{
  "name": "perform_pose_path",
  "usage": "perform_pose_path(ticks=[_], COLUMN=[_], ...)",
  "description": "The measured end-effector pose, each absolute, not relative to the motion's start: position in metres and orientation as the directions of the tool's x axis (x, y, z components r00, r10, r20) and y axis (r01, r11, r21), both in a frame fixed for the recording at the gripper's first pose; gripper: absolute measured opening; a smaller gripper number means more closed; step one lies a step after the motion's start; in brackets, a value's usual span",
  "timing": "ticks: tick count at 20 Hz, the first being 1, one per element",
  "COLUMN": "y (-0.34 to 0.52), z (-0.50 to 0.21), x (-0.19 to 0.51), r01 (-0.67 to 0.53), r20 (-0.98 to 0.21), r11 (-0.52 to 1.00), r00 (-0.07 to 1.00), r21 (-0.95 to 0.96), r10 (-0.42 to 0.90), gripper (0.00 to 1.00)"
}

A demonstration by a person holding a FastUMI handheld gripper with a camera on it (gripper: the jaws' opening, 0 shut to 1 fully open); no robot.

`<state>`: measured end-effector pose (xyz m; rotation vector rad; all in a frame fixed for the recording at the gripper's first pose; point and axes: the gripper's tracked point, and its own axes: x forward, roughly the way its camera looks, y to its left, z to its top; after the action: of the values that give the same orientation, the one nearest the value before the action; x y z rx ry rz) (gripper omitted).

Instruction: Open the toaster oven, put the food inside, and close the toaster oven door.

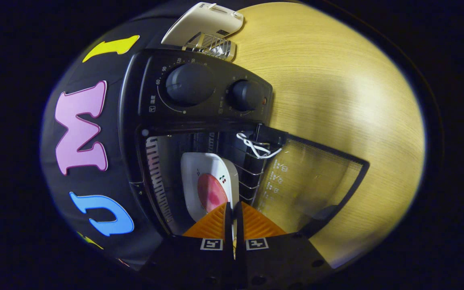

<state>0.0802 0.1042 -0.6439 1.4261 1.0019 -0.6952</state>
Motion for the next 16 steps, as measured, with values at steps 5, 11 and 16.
perform_pose_path(ticks=[5, 11, 16], y=[0.117, 0.127, 0.125], z=[-0.659, -0.666, -0.657], x=[0.101, 0.112, 0.107], r01=[0.885, 0.873, 0.873], r20=[-0.882, -0.874, -0.872], r11=[0.0, -0.106, -0.076], r00=[0.464, 0.483, 0.486], r21=[0.466, 0.476, 0.481], r10=[0.084, 0.058, 0.057], gripper=[0.07, 0.09, 0.25])
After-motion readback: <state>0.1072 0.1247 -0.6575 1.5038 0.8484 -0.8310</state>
